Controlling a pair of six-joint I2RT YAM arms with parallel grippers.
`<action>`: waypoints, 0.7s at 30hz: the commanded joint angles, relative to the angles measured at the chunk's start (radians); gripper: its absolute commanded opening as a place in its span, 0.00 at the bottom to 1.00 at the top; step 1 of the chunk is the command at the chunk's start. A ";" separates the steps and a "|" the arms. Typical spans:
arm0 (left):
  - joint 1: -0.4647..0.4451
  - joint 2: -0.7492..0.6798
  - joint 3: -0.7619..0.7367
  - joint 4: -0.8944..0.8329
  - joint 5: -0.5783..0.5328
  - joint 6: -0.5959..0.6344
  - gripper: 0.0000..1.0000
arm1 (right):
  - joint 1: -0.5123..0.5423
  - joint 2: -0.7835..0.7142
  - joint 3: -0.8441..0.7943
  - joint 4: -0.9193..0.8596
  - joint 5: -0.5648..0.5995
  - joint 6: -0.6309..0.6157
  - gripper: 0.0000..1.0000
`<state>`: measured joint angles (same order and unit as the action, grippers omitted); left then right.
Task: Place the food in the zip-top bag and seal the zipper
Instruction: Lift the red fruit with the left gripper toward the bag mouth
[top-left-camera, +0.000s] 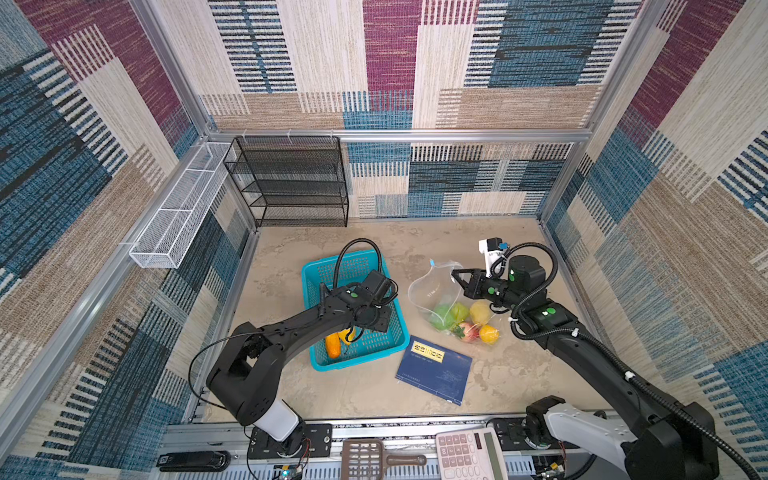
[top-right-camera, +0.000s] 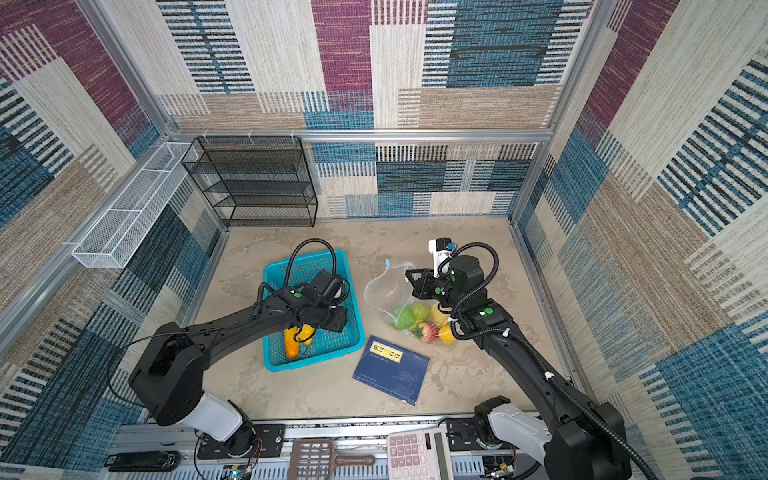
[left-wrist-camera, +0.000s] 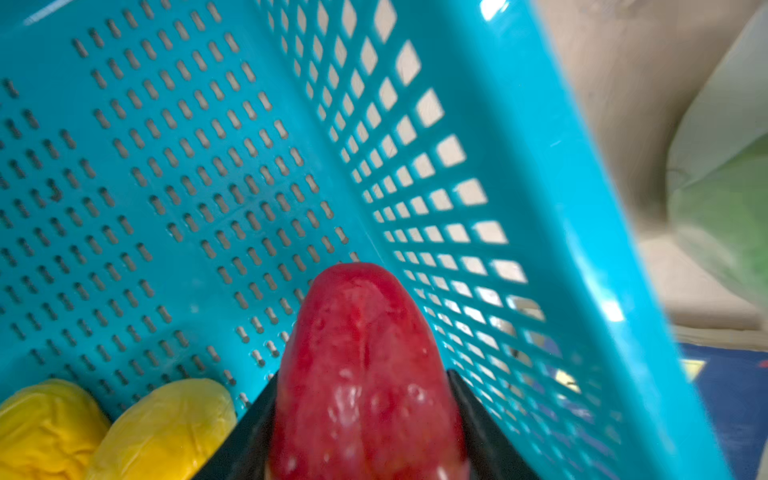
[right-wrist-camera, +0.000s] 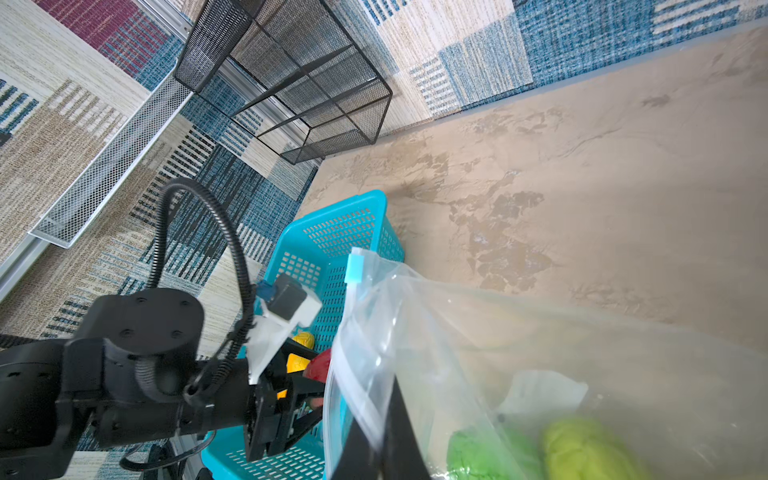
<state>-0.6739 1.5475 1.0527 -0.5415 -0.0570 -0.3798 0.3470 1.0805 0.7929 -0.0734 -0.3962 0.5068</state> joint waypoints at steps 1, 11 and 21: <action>0.004 -0.058 0.017 -0.015 -0.041 0.012 0.54 | 0.000 -0.002 0.005 0.023 0.003 0.002 0.00; 0.002 -0.256 0.038 0.069 0.048 0.009 0.54 | 0.001 -0.004 -0.007 0.040 -0.004 0.012 0.00; -0.030 -0.232 0.049 0.367 0.354 0.002 0.53 | 0.001 -0.008 -0.011 0.044 -0.014 0.016 0.00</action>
<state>-0.6960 1.2915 1.0828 -0.2966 0.1745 -0.3847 0.3470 1.0779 0.7845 -0.0654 -0.4019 0.5148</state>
